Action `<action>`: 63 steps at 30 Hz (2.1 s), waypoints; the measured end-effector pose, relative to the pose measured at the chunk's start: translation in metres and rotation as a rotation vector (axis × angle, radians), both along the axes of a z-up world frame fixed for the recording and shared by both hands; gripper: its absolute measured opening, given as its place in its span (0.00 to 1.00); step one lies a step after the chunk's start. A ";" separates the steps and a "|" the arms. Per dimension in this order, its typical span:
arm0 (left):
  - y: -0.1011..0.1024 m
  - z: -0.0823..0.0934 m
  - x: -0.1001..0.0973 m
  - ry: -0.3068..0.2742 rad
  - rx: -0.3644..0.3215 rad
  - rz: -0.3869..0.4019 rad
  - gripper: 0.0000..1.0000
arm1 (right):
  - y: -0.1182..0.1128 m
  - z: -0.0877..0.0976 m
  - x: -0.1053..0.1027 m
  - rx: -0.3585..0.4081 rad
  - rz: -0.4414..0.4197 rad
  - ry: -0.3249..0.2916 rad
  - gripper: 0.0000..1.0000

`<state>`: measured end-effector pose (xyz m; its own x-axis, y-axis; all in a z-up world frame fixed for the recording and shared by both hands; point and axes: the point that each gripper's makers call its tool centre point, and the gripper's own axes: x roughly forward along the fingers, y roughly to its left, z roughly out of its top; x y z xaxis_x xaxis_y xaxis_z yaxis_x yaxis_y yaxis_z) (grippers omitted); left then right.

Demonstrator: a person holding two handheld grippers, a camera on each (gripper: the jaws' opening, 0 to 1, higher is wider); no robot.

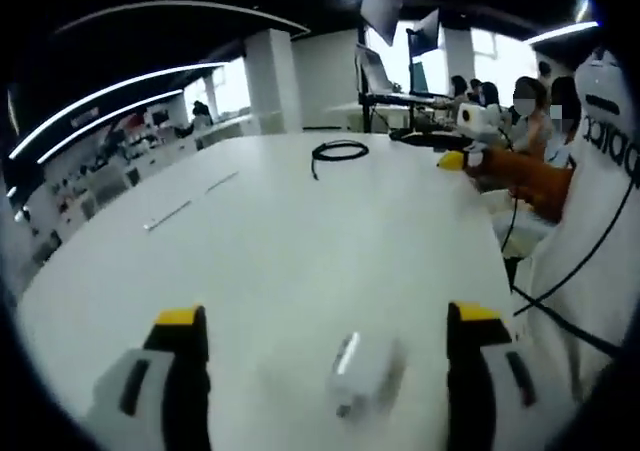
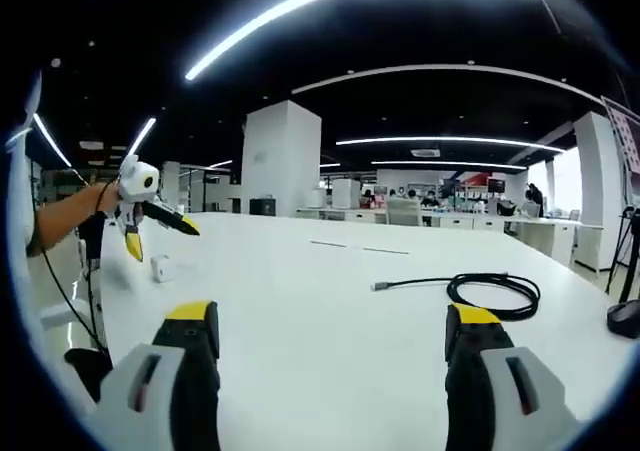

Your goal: Plug the desk Type‑C cable into the charger adapter.

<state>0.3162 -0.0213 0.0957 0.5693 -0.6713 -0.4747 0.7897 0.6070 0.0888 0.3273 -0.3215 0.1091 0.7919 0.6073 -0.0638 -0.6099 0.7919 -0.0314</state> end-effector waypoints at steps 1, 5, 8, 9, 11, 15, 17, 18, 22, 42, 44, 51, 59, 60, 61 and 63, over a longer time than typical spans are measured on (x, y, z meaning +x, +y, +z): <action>0.000 0.001 0.000 -0.009 -0.012 0.009 1.00 | 0.000 0.000 0.000 0.000 0.000 -0.002 0.95; -0.001 0.003 -0.001 -0.042 -0.077 0.048 1.00 | 0.000 0.002 -0.001 -0.002 -0.002 -0.006 0.95; -0.001 0.005 0.002 -0.080 -0.115 0.096 1.00 | 0.000 0.003 -0.001 -0.001 -0.004 -0.008 0.95; 0.000 0.007 0.004 -0.096 -0.134 0.115 1.00 | 0.000 0.003 0.000 -0.001 -0.006 -0.007 0.95; 0.000 0.009 0.003 -0.111 -0.166 0.143 1.00 | 0.001 0.003 0.001 0.000 -0.006 -0.008 0.95; 0.004 0.016 0.002 -0.160 -0.212 0.209 1.00 | 0.002 0.005 0.002 0.002 -0.006 -0.013 0.95; 0.006 0.020 0.000 -0.169 -0.238 0.234 1.00 | 0.003 0.006 0.002 0.001 -0.005 -0.016 0.95; 0.007 0.024 -0.001 -0.190 -0.264 0.250 1.00 | 0.003 0.007 0.002 0.001 -0.005 -0.019 0.95; 0.011 0.025 -0.006 -0.220 -0.254 0.288 1.00 | 0.003 0.008 0.003 0.005 -0.007 -0.022 0.96; 0.033 0.037 -0.018 -0.360 -0.323 0.479 1.00 | 0.002 0.012 0.006 0.020 -0.017 -0.037 0.96; 0.035 0.038 -0.020 -0.360 -0.336 0.490 1.00 | 0.001 0.012 0.006 0.018 -0.020 -0.040 0.96; 0.041 0.036 -0.024 -0.364 -0.330 0.525 1.00 | -0.003 0.014 0.007 0.012 -0.034 -0.048 0.97; 0.045 0.030 -0.029 -0.365 -0.330 0.566 1.00 | -0.004 0.015 0.007 0.016 -0.040 -0.055 0.98; 0.046 0.030 -0.030 -0.369 -0.332 0.566 1.00 | -0.004 0.015 0.006 0.017 -0.039 -0.054 0.98; 0.046 0.032 -0.031 -0.375 -0.345 0.565 1.00 | -0.004 0.015 0.006 0.020 -0.039 -0.054 0.99; 0.046 0.034 -0.031 -0.377 -0.354 0.566 1.00 | -0.005 0.016 0.006 0.024 -0.045 -0.060 1.00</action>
